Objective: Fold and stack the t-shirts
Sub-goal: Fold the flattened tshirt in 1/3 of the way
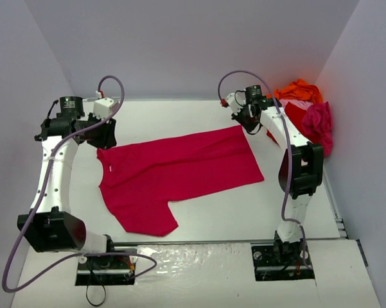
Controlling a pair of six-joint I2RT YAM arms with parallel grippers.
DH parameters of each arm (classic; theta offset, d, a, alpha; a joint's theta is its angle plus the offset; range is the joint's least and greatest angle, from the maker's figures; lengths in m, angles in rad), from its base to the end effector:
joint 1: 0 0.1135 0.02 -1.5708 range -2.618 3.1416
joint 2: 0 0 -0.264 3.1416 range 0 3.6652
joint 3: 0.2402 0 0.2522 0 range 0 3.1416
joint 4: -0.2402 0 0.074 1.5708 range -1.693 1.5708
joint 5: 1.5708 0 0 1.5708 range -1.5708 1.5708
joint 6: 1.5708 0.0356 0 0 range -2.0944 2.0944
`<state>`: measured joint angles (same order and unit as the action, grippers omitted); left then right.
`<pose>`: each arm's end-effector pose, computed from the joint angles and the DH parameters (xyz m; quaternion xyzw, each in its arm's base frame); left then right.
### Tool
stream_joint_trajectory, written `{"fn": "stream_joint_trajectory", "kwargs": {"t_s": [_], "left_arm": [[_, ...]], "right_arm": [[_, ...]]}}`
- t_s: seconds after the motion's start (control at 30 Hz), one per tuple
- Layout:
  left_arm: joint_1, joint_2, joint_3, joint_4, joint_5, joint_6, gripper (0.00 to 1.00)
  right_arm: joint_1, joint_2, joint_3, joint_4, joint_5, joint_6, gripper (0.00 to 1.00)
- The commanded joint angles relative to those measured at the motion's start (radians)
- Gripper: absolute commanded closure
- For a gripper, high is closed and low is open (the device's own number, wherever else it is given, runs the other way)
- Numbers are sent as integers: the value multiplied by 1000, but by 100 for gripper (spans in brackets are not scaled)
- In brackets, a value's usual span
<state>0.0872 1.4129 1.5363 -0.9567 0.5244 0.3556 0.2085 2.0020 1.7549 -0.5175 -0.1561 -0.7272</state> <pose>0.2852 0.0070 0.3863 0.2131 0.8803 -0.1594 0.3927 0.4502 0.1009 0.2760 -0.4409 0.8047 -0.0310 0.3964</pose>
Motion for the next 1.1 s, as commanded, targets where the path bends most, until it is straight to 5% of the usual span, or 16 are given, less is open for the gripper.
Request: {"fn": "stream_joint_trajectory", "kwargs": {"t_s": [0.0, 0.5, 1.07], "left_arm": [[8, 93, 30, 153, -54, -34, 100], [6, 384, 70, 225, -115, -63, 100], [28, 637, 219, 117, -193, -69, 100]], "right_arm": [[3, 131, 193, -13, -12, 88, 100], [95, 406, 434, -16, 53, 183, 100], [117, 435, 363, -23, 90, 175, 100]]}}
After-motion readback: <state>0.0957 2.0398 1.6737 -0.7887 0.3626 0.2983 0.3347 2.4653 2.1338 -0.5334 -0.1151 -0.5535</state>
